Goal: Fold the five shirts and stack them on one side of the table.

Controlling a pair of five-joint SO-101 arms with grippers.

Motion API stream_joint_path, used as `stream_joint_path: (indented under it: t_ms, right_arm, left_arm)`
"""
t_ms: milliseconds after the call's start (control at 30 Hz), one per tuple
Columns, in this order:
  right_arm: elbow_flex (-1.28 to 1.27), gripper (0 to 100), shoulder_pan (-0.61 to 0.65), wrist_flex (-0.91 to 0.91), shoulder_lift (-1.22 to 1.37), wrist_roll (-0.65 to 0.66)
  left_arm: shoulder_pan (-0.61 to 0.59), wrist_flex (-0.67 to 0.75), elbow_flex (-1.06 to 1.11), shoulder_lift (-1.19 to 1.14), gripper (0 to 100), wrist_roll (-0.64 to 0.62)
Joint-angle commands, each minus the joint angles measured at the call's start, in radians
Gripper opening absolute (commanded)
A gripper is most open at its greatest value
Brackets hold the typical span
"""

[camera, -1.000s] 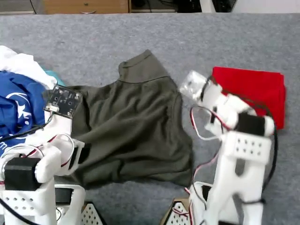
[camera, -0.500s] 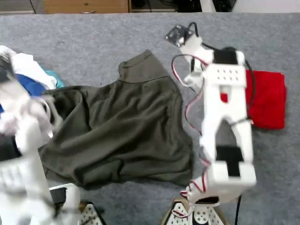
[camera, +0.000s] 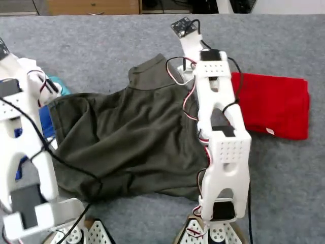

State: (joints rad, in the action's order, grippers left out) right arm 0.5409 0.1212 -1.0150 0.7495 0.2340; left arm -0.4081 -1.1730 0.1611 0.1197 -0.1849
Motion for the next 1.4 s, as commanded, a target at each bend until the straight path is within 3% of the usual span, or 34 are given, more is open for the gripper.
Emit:
stream_joint_path:
  t_ms: [0,167,600,1000,1233,1367]
  right_arm:
    - [0.068,6.3,-0.013,0.038,-0.015,-0.084]
    - [0.053,6.3,-0.042,0.104,-0.001,-0.094]
    - [0.054,6.3,-0.048,0.123,0.007,-0.089]
    - [0.053,6.3,-0.045,0.123,0.008,-0.089]
    - [0.053,6.3,-0.044,0.123,0.008,-0.089]
    - [0.053,6.3,-0.044,0.123,0.008,-0.089]
  left_arm:
    - [-0.002,0.015,-0.097,-0.061,18,-0.074]
    - [0.0,-0.054,-0.144,-0.139,18,-0.138]
    - [0.023,-0.003,-0.276,-0.374,18,-0.213]
    - [0.018,-0.005,-0.298,-0.409,18,-0.219]
    - [0.023,-0.003,-0.296,-0.418,6,-0.215]
    - [0.025,0.003,-0.296,-0.418,6,-0.215]
